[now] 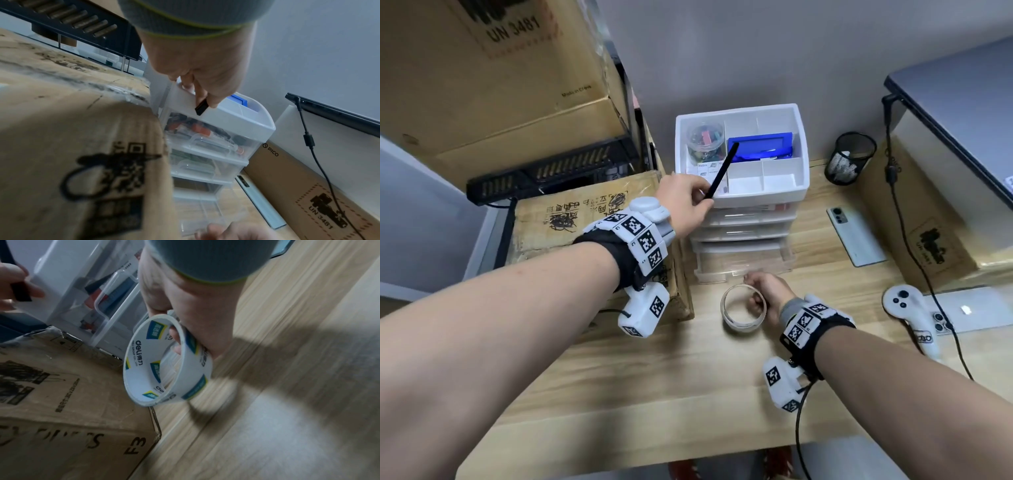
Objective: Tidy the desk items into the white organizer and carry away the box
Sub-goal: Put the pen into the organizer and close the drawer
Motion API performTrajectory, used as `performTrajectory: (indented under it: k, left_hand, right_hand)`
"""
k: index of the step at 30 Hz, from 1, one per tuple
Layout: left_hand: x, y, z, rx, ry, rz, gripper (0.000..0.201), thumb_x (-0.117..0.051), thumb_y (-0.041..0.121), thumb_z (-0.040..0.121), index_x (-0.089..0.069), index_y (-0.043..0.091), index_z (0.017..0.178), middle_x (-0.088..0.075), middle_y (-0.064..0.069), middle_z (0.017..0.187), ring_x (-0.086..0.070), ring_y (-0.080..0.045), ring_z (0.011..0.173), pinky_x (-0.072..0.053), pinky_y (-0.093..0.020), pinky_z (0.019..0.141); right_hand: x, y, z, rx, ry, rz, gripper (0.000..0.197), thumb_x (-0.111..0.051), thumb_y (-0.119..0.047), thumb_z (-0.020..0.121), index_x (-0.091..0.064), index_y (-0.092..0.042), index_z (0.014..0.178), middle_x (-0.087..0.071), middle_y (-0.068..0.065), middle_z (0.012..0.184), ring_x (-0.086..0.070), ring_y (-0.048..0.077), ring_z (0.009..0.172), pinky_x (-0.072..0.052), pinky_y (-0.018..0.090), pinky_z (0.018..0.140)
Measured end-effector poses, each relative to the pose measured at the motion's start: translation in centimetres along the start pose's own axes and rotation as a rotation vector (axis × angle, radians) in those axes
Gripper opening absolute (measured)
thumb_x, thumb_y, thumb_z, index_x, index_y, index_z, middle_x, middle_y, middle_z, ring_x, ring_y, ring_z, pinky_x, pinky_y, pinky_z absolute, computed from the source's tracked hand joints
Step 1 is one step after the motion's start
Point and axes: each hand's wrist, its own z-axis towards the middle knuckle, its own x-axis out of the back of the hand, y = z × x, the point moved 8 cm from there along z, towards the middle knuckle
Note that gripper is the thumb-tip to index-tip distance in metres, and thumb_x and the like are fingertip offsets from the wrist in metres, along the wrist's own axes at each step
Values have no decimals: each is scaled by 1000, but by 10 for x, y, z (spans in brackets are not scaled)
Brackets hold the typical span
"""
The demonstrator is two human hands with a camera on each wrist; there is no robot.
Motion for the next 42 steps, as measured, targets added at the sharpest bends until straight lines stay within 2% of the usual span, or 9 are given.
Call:
performTrajectory:
  k: [6,12,29,31,32,34,35,39,42]
  left_hand:
    - [-2,-2,-1,24,2,-11,14,-70,21,82,-78,22,93,-72,4,76,-65,-12,74,-36,-7,59]
    - [-2,-4,-1,65,16,-41,14,-69,21,82,-78,23,92,-72,5,74,-65,-11,72,-34,-4,56]
    - [-6,-5,1,108,23,-68,13,-71,23,81,-78,23,92,-71,7,72,-63,-9,69,-38,-8,57]
    - [-5,-3,0,104,20,-60,10,-71,22,81,-77,23,89,-69,7,71,-62,-10,69,-47,-14,67]
    - [-7,-2,-2,103,18,-49,8,-70,21,81,-76,23,86,-68,7,69,-61,-12,68,-50,-23,83]
    - [-7,3,-6,64,29,21,7,-68,21,82,-70,26,78,-63,9,63,-57,-14,64,-28,-40,116]
    - [-6,5,-7,39,38,75,8,-66,22,82,-68,28,76,-60,11,62,-55,-14,65,-17,-43,120]
    - [-2,13,-15,-19,5,184,18,-61,27,85,-73,24,98,-65,-1,82,-55,-24,90,-42,-39,97]
    - [1,21,-21,-2,-45,237,21,-58,29,87,-70,24,103,-65,-8,90,-57,-28,92,-47,-37,85]
  right_hand:
    - [-6,-9,-1,51,-30,12,31,-54,2,76,-65,-12,101,-49,-1,50,-37,8,36,-34,15,33]
    - [-19,0,-1,5,-86,11,20,-56,3,76,-59,-17,81,-40,-1,51,-35,6,36,-37,15,32]
    - [-7,23,-6,-21,-34,-27,13,-61,1,81,-67,-8,88,-53,-1,47,-40,6,34,-42,15,35]
    - [2,25,-10,-60,-24,-90,7,-61,-4,78,-63,-7,83,-53,4,55,-43,10,35,-42,17,35]
    - [5,26,-11,-99,-39,-132,4,-61,-7,76,-62,-8,80,-54,5,57,-44,13,36,-41,18,36]
    - [6,19,-20,-171,-115,-161,9,-63,-17,78,-60,-11,73,-51,2,54,-40,12,37,-37,18,37]
    - [3,10,-28,-183,-174,-171,15,-64,-23,82,-59,-13,71,-49,0,54,-37,10,37,-34,17,38]
    - [-9,-47,-49,-45,-253,-244,22,-60,-23,89,-54,-12,71,-44,0,58,-38,10,42,-41,20,41]
    - [-11,-86,-55,143,-140,-402,24,-70,-19,70,-63,-5,88,-60,9,71,-56,20,56,-48,31,56]
